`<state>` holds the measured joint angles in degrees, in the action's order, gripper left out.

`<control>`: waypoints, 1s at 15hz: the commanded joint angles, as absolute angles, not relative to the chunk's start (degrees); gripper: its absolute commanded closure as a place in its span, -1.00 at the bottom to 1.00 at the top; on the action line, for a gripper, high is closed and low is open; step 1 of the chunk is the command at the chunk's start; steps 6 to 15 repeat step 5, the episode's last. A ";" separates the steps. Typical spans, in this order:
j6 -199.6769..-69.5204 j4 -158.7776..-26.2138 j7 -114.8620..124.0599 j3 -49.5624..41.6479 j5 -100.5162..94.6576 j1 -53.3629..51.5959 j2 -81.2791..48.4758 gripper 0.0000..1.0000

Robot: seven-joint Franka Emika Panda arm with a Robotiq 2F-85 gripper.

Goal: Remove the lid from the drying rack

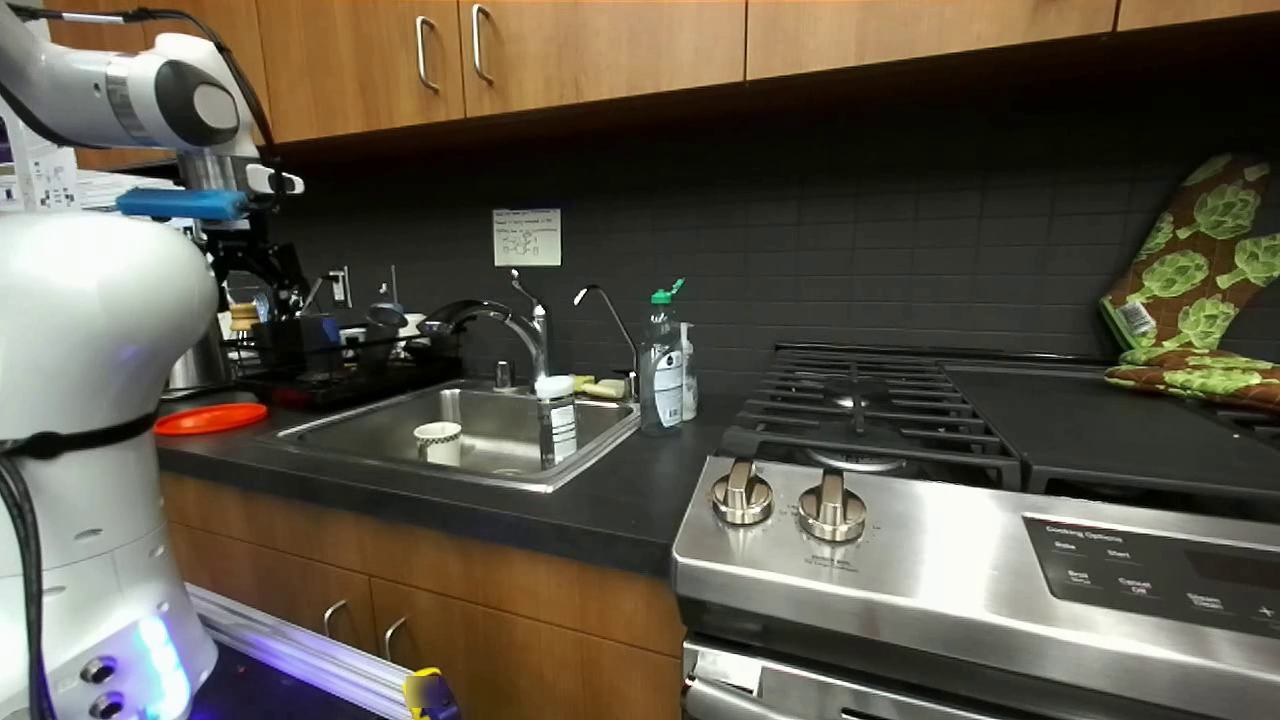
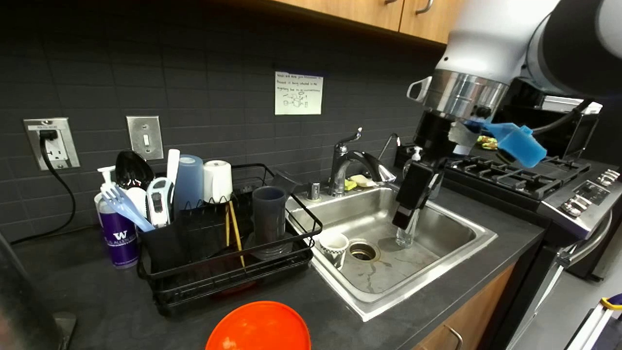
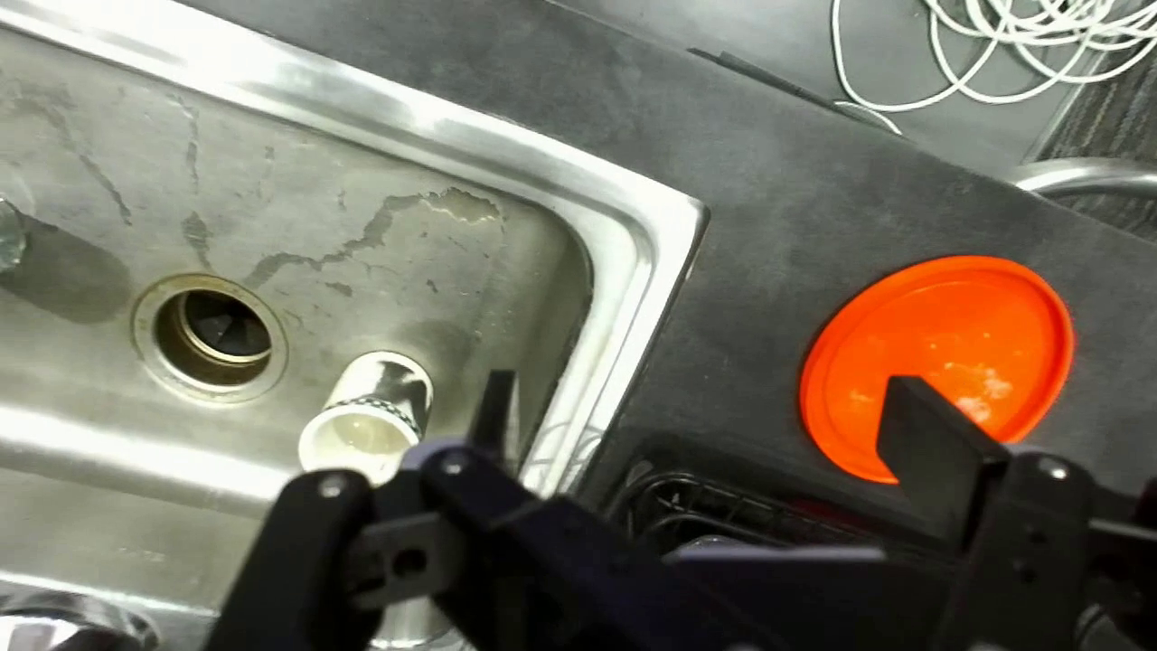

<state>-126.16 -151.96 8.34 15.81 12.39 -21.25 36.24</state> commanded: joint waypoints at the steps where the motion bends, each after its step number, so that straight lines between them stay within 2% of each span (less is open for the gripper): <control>1: -123.95 -155.44 10.35 15.11 12.60 -19.69 43.19 -1.00; 5: -122.20 -157.93 11.85 14.68 12.64 -18.32 48.53 -1.00; 15: -122.20 -157.93 11.85 14.68 12.64 -18.32 48.53 -1.00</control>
